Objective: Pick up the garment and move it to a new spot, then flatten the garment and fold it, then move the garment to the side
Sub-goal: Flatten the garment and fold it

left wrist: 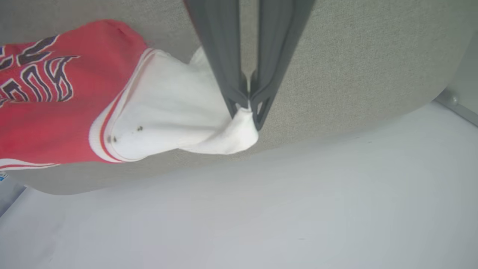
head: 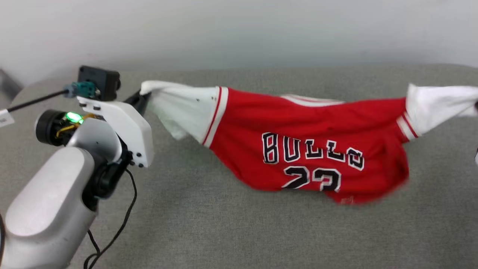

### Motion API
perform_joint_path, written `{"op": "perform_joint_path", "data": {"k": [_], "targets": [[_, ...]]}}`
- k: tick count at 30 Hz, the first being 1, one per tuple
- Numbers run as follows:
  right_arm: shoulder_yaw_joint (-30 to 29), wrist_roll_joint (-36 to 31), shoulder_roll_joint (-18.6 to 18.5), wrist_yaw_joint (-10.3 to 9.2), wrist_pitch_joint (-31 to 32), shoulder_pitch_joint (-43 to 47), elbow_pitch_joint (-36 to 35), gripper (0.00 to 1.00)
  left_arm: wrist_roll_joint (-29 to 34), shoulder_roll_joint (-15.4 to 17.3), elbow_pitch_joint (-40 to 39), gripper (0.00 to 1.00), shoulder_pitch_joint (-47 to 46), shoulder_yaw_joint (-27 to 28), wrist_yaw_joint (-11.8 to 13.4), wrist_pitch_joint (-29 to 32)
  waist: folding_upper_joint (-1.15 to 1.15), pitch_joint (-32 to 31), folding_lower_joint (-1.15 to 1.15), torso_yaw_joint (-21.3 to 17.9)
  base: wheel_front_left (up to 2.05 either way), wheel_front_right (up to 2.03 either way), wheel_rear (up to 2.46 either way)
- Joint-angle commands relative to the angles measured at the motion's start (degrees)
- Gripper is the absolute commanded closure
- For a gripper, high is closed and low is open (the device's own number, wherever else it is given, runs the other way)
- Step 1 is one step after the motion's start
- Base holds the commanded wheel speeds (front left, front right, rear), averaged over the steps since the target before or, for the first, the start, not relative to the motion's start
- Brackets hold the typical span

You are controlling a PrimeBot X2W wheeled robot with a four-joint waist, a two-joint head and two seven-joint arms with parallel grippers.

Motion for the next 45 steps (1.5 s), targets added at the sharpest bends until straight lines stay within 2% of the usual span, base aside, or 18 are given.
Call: {"op": "perform_joint_path", "data": {"k": [1, 7, 11, 18, 23, 28, 36, 40, 45], "targets": [[0.24, -0.10, -0.44, -0.04, -0.79, -1.08, -0.44, 1.00, -0.07, 0.28, 0.24, 1.00, -0.94, 0.36, 0.35, -0.28, 0.00, -1.57, 0.00, -0.35, 0.00, 0.00, 0.00], [2.95, 0.54, -2.71, -0.04, -1.01, -5.35, 0.04, 1.00, -0.98, -0.47, 2.90, 1.00, -5.22, 2.38, -0.05, -1.16, 0.00, -2.95, 0.00, -0.71, 0.00, 0.00, 0.00], [5.07, 1.17, -3.90, -0.05, 0.00, -10.23, 2.22, 1.00, -1.36, -1.01, 5.96, 1.00, -10.21, 4.14, -0.36, -1.67, 0.00, -1.69, 0.00, -1.11, 0.00, 0.00, 0.00], [8.58, 2.02, -5.54, -0.05, -1.01, -22.47, 8.15, 1.00, 1.67, -0.58, 13.68, 1.00, -22.73, 5.37, -1.03, -3.18, 0.00, 4.20, 0.00, -2.07, 0.00, 0.00, 0.00], [10.73, 0.82, -6.80, -0.06, -3.63, -32.94, 10.89, 1.00, 4.10, -0.89, 18.11, 1.00, -33.02, 6.81, -1.09, -6.15, 0.00, 10.74, 0.00, -2.55, 0.00, 0.00, 0.00], [11.32, -1.12, -6.09, -0.07, -9.11, -44.11, 13.28, 1.00, 7.08, -0.22, 21.74, 1.00, -42.98, 7.77, -1.79, -11.28, 0.00, 17.35, 0.00, -3.65, 0.00, 0.00, 0.00], [13.07, -3.91, -5.22, -0.07, -20.28, -59.67, 19.36, 1.00, 8.82, 0.89, 25.33, 1.00, -55.32, 10.13, -2.09, -16.68, 0.00, 24.31, 0.00, -5.95, 0.00, 0.00, 0.00], [15.14, -3.54, -5.39, -0.07, -24.68, -65.33, 22.25, 1.00, 8.53, 1.22, 25.65, 1.00, -59.48, 11.13, -2.00, -16.88, 0.00, 27.93, 0.00, -6.88, 0.00, 0.00, 0.00], [19.18, -2.65, -5.97, -0.06, -27.37, -68.78, 24.87, 1.00, 7.79, 0.73, 25.74, 1.00, -59.78, 11.77, -1.54, -18.05, 0.00, 31.53, 0.00, -6.70, 0.00, 0.00, 0.00]]}}
